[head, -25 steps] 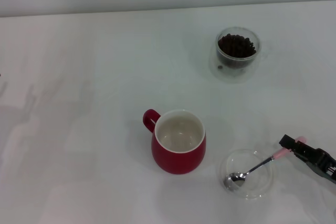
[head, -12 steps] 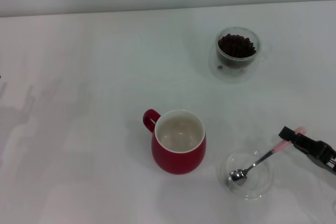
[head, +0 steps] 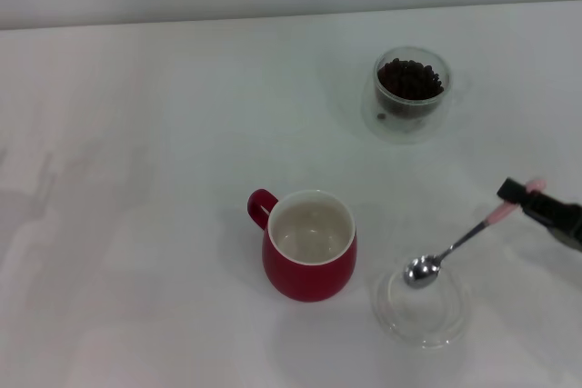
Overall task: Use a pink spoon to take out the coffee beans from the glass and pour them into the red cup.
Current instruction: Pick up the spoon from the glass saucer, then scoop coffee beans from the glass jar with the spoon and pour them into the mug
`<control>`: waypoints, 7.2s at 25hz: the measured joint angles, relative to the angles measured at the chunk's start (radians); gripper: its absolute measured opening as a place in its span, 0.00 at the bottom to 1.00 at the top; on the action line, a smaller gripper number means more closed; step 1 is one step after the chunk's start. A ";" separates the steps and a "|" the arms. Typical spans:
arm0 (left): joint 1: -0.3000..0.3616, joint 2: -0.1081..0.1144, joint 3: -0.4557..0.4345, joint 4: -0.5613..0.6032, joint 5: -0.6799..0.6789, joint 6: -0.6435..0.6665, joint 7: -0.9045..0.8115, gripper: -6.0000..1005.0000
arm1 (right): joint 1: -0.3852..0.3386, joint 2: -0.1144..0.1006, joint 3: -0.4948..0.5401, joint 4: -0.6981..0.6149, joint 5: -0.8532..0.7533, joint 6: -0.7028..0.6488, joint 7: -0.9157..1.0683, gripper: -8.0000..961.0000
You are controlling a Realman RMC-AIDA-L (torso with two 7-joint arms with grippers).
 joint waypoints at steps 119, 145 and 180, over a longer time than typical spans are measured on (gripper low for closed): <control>0.038 -0.002 0.005 0.019 -0.040 0.063 -0.001 0.64 | 0.342 0.021 -0.103 -0.169 0.272 -0.628 0.322 0.16; 0.048 -0.003 0.006 -0.007 -0.038 0.076 -0.002 0.64 | 0.323 0.004 -0.109 -0.171 0.290 -0.601 0.492 0.16; 0.049 -0.003 0.008 -0.020 -0.037 0.089 -0.001 0.64 | 0.277 0.034 -0.224 -0.104 0.278 -0.321 0.476 0.16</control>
